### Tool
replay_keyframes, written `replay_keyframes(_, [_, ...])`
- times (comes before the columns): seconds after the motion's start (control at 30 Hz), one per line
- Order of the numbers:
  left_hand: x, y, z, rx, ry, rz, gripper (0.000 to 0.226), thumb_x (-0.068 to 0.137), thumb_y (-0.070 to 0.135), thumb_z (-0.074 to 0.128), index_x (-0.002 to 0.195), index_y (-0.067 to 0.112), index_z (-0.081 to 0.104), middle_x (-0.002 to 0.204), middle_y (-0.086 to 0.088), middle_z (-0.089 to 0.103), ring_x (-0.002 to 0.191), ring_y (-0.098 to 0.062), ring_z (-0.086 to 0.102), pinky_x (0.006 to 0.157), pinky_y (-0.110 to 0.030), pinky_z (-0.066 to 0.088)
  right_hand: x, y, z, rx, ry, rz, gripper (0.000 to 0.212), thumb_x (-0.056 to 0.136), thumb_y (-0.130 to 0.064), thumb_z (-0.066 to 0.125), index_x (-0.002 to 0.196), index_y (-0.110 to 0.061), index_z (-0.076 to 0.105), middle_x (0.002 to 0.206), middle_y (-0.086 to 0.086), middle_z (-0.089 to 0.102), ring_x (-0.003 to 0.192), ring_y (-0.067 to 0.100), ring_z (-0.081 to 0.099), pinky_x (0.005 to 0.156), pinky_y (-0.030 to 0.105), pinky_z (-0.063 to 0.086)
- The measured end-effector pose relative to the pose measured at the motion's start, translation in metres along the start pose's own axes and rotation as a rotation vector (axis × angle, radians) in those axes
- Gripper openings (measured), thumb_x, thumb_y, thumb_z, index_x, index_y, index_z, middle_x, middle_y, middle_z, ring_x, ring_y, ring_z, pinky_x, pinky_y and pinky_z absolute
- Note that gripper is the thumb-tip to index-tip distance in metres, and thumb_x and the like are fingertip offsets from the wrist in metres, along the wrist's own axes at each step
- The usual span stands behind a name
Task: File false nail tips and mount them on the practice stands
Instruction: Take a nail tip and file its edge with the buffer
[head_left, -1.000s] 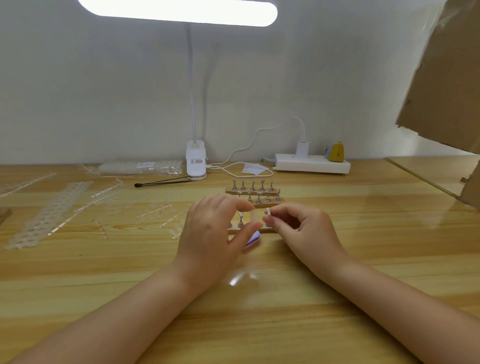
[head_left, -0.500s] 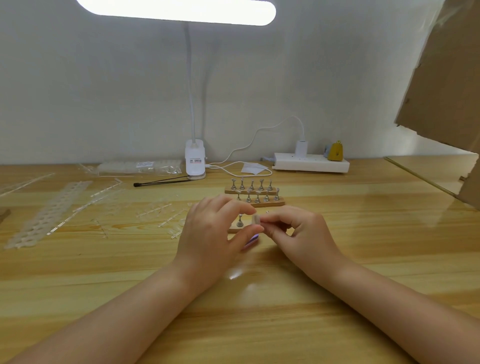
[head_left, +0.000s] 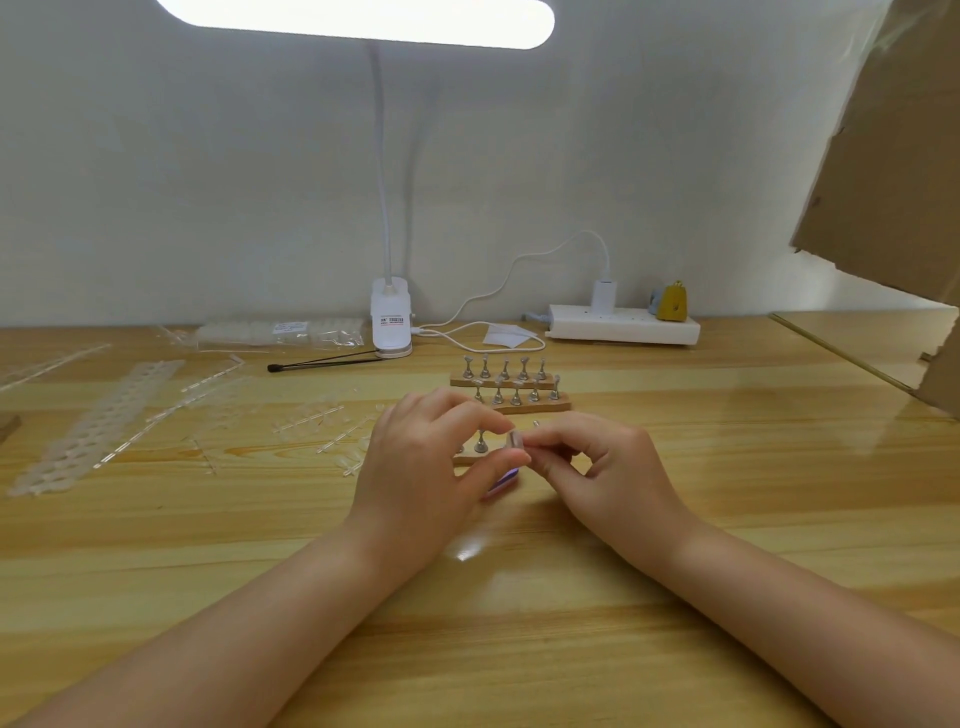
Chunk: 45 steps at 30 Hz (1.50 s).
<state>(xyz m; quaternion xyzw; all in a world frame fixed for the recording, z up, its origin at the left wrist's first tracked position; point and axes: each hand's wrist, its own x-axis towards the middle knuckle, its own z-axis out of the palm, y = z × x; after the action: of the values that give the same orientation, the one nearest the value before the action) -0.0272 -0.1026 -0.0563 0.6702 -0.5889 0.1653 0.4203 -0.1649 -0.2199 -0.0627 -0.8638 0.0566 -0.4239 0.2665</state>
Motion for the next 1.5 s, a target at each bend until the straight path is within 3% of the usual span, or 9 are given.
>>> replay_keyframes(0.2, [-0.001,0.003,0.000,-0.056,0.030,-0.023,0.030,0.074,0.048,0.069,0.091,0.024,0.073,0.094,0.010,0.066,0.091,-0.017,0.060,0.081,-0.045,0.046,0.000,-0.001,-0.002,-0.018,0.022,-0.054,0.013,0.082,-0.003,0.074,0.091,-0.012,0.076,0.078,-0.011,0.067,0.071,0.002,0.060,0.066,0.020,0.049])
replay_keyframes(0.37, [-0.002,0.005,-0.002,-0.085,0.010,-0.041,0.038,0.076,0.056,0.059,0.093,0.024,0.071,0.094,0.014,0.066,0.088,-0.011,0.060,0.082,-0.041,0.045,0.001,-0.002,-0.003,-0.049,0.043,-0.014,0.011,0.081,-0.009,0.076,0.091,-0.013,0.077,0.081,-0.008,0.071,0.074,0.006,0.063,0.068,0.019,0.049])
replay_keyframes(0.5, [-0.003,0.006,0.000,-0.070,0.021,-0.118,0.030,0.080,0.052,0.058,0.074,0.025,0.071,0.074,0.017,0.065,0.079,-0.010,0.059,0.083,-0.042,0.042,0.001,-0.004,-0.002,-0.143,0.049,-0.042,0.008,0.080,-0.011,0.077,0.088,-0.010,0.076,0.078,-0.007,0.070,0.071,0.000,0.059,0.067,0.015,0.047])
replay_keyframes(0.77, [-0.002,0.005,0.000,-0.178,-0.041,-0.110,0.014,0.080,0.024,0.076,0.067,0.025,0.070,0.065,0.012,0.064,0.069,-0.010,0.059,0.076,-0.047,0.046,-0.001,-0.007,-0.004,-0.326,0.010,-0.195,0.005,0.078,-0.003,0.077,0.083,-0.004,0.075,0.074,0.003,0.069,0.069,0.022,0.063,0.065,0.035,0.051])
replay_keyframes(1.1, [-0.002,0.000,0.000,-0.251,-0.101,-0.133,0.021,0.078,0.026,0.077,0.061,0.027,0.065,0.066,0.012,0.063,0.071,-0.008,0.059,0.074,-0.039,0.048,-0.002,-0.003,-0.005,-0.363,-0.035,-0.316,0.004,0.080,-0.001,0.073,0.084,-0.001,0.074,0.074,0.010,0.067,0.066,0.029,0.062,0.058,0.041,0.052])
replay_keyframes(1.2, [-0.002,0.001,0.001,-0.248,-0.105,-0.138,0.025,0.080,0.024,0.075,0.062,0.034,0.060,0.067,0.012,0.061,0.071,-0.008,0.058,0.070,-0.031,0.047,-0.002,-0.002,-0.005,-0.373,-0.066,-0.273,0.003,0.081,-0.002,0.074,0.083,-0.003,0.073,0.074,0.007,0.067,0.067,0.024,0.061,0.062,0.036,0.051])
replay_keyframes(1.37, [0.000,0.002,-0.003,-0.183,-0.114,-0.173,0.014,0.083,0.041,0.065,0.076,0.031,0.070,0.070,0.020,0.063,0.073,-0.002,0.058,0.077,-0.039,0.046,0.000,-0.002,-0.004,-0.252,-0.025,-0.016,0.008,0.080,-0.006,0.076,0.084,-0.012,0.073,0.073,-0.007,0.067,0.066,0.001,0.055,0.066,0.007,0.037])
replay_keyframes(1.43, [0.005,0.002,-0.009,-0.073,-0.134,-0.199,0.019,0.085,0.049,0.056,0.078,0.036,0.068,0.072,0.022,0.064,0.074,0.000,0.058,0.078,-0.035,0.044,0.003,0.001,-0.006,-0.166,0.038,0.118,0.006,0.081,-0.008,0.074,0.082,-0.014,0.073,0.070,-0.010,0.067,0.064,0.001,0.057,0.059,0.008,0.038])
replay_keyframes(1.5, [0.013,-0.004,-0.016,0.173,-0.164,-0.243,0.024,0.091,0.049,0.049,0.083,0.034,0.066,0.078,0.017,0.066,0.078,-0.008,0.059,0.077,-0.032,0.040,0.005,0.005,-0.009,-0.101,0.095,0.248,0.004,0.085,-0.015,0.072,0.081,-0.017,0.072,0.066,-0.009,0.066,0.059,-0.002,0.057,0.056,0.010,0.039])
